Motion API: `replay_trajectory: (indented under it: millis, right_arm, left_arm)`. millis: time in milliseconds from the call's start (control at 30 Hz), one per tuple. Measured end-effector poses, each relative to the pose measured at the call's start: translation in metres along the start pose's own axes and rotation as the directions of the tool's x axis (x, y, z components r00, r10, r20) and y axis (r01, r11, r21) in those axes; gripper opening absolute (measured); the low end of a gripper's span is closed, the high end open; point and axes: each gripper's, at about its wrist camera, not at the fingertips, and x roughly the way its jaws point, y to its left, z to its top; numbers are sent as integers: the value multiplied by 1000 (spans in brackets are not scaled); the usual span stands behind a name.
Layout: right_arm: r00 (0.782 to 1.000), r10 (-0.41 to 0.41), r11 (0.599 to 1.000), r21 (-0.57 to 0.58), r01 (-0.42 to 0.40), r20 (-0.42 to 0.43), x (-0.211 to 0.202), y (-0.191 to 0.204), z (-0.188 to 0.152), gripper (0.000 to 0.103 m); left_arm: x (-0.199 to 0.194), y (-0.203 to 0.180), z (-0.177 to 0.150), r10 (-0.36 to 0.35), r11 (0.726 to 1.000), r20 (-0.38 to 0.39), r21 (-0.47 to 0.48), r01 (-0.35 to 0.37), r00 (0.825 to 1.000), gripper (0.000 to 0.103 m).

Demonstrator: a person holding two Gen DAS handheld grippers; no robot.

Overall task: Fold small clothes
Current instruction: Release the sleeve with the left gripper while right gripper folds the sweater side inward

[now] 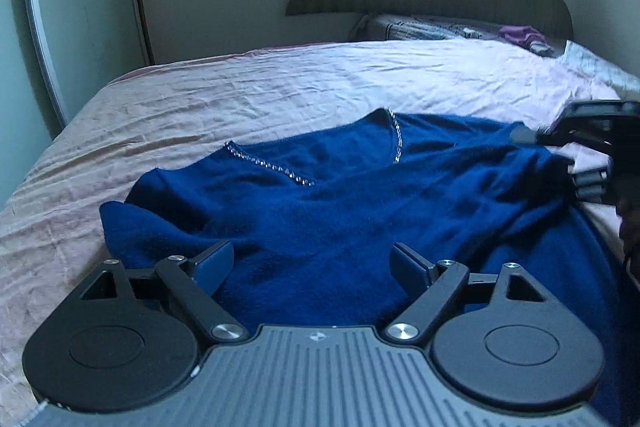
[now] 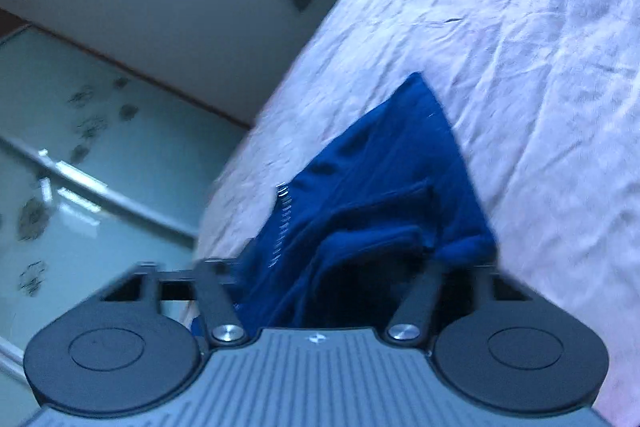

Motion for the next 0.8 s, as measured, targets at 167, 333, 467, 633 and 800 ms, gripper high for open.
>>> replay_trajectory:
  millis: [167, 333, 467, 633, 800]
  right_arm:
    - [1000, 16, 992, -121, -17, -13, 5, 25, 17, 6]
    - [976, 181, 940, -312, -135, 121, -44, 66, 28, 6]
    - [996, -92, 954, -287, 86, -8, -24, 33, 27, 9]
    - [984, -177, 969, -171, 179, 23, -36, 0, 19, 13]
    - [947, -213, 883, -368, 291, 239, -57, 35, 1, 16]
  left_arm:
    - [-5, 3, 5, 14, 1000, 24, -27, -14, 1000, 86]
    - [-4, 13, 10, 18, 996, 22, -82, -16, 1000, 89]
    - [9, 17, 0, 38, 997, -51, -71, -41, 998, 89]
    - [5, 25, -5, 51, 995, -60, -84, -56, 997, 89]
    - [9, 25, -5, 52, 996, -81, -67, -57, 995, 92]
